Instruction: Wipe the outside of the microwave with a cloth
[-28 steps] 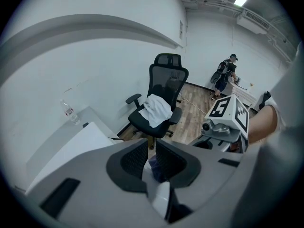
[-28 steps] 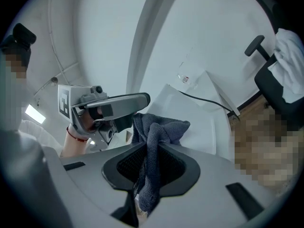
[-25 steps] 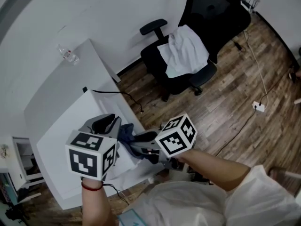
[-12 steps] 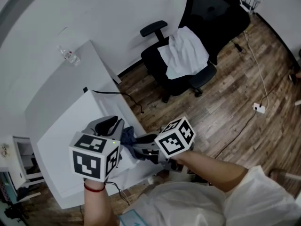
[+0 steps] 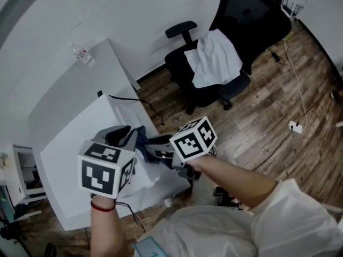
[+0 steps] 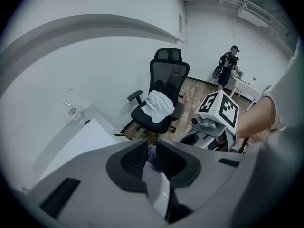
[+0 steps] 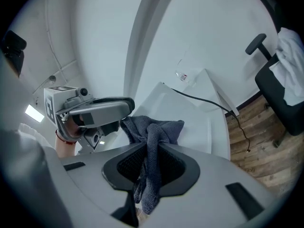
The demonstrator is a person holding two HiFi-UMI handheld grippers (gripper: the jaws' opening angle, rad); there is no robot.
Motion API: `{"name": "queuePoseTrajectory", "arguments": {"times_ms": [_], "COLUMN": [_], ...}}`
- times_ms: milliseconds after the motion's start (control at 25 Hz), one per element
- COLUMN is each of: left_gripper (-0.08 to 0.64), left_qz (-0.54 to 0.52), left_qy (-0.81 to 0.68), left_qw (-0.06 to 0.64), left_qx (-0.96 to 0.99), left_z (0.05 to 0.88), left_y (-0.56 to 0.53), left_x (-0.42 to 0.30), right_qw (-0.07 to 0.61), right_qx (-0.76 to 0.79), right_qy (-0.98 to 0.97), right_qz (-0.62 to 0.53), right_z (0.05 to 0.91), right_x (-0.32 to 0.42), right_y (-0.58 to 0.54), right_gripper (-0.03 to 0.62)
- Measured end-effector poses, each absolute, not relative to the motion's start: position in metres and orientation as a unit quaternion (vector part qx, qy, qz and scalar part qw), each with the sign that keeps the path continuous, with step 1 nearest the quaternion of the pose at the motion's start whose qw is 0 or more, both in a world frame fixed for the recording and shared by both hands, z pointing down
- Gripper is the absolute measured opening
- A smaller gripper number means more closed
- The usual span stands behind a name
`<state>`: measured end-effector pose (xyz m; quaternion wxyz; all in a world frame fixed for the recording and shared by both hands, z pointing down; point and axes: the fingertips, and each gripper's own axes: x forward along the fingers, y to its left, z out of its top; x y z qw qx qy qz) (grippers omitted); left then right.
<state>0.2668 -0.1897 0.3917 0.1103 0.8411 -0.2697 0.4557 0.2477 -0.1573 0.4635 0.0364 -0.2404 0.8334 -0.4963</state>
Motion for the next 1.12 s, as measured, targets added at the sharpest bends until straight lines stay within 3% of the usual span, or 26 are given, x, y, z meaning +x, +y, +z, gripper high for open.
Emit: {"name": "queuePoseTrajectory", "arguments": {"times_ms": [1120], "left_gripper": [0.051], "left_qz": [0.433], "left_qy": [-0.282], "left_qw": [0.142], "left_qx": [0.844], "left_z": [0.389], "left_y": [-0.210], "left_x": [0.255], "right_qw": [0.014], "right_qx": [-0.262], "right_qy": [0.847], "right_qz": [-0.463], "right_z": [0.450], "right_x": [0.248], "right_y": [-0.272], "right_gripper": [0.089]}}
